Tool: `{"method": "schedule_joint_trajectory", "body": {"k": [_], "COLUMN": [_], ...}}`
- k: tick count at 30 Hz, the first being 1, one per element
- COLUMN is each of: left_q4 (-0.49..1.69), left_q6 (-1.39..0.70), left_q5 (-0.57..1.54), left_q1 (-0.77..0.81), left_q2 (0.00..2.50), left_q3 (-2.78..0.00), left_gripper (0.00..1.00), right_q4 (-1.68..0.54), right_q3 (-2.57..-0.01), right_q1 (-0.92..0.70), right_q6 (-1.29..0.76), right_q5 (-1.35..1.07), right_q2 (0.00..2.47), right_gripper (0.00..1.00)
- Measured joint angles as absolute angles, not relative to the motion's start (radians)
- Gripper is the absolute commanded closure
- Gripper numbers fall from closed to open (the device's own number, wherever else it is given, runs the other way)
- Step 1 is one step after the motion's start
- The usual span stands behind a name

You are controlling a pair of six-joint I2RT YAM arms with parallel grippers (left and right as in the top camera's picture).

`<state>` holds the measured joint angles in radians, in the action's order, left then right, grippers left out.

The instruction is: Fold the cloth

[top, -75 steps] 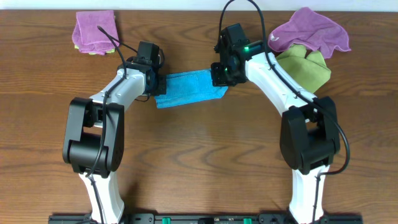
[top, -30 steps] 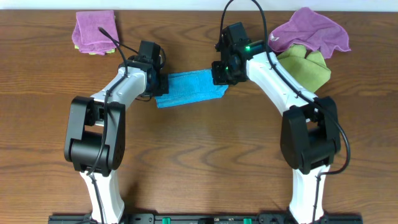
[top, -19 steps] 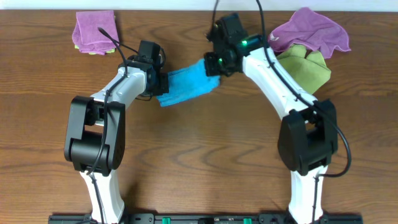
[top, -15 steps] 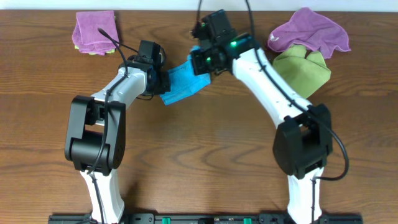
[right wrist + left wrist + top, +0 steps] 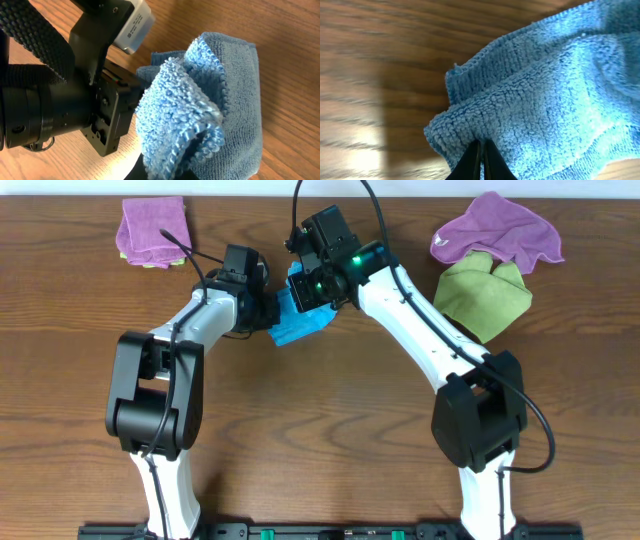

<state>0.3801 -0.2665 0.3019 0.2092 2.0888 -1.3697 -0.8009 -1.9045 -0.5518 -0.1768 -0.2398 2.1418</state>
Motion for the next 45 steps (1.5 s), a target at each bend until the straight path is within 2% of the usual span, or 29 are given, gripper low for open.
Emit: {"method": "schedule_joint_trajectory", "body": {"k": [16, 24, 34, 38, 45], "left_q4": [0.406, 0.447, 0.633, 0.720, 0.760], "left_q6": [-0.279, -0.272, -0.229, -0.205, -0.186], "left_q5": [0.340, 0.273, 0.255, 0.254, 0.254], "left_q1": [0.155, 0.082, 0.008, 0.008, 0.008], "left_q2": [2.072, 1.776, 1.319, 1.238, 1.235], "left_q3": [-1.435, -1.435, -1.447, -1.450, -1.450], "left_gripper": [0.94, 0.94, 0.94, 0.94, 0.94], "right_q4": [-0.815, -0.814, -0.756, -0.739, -0.723], "right_q3": [-1.905, -1.905, -1.905, -1.905, -1.905], "right_q1": [-0.543, -0.541, -0.558, -0.562, -0.568], "right_q6": [-0.174, -0.147, -0.135, -0.132, -0.132], "right_q5": [-0.208, -0.205, -0.201, -0.201, -0.201], "right_q2": [2.142, 2.143, 2.270, 2.305, 2.306], "right_gripper": [0.99, 0.98, 0.98, 0.99, 0.97]}}
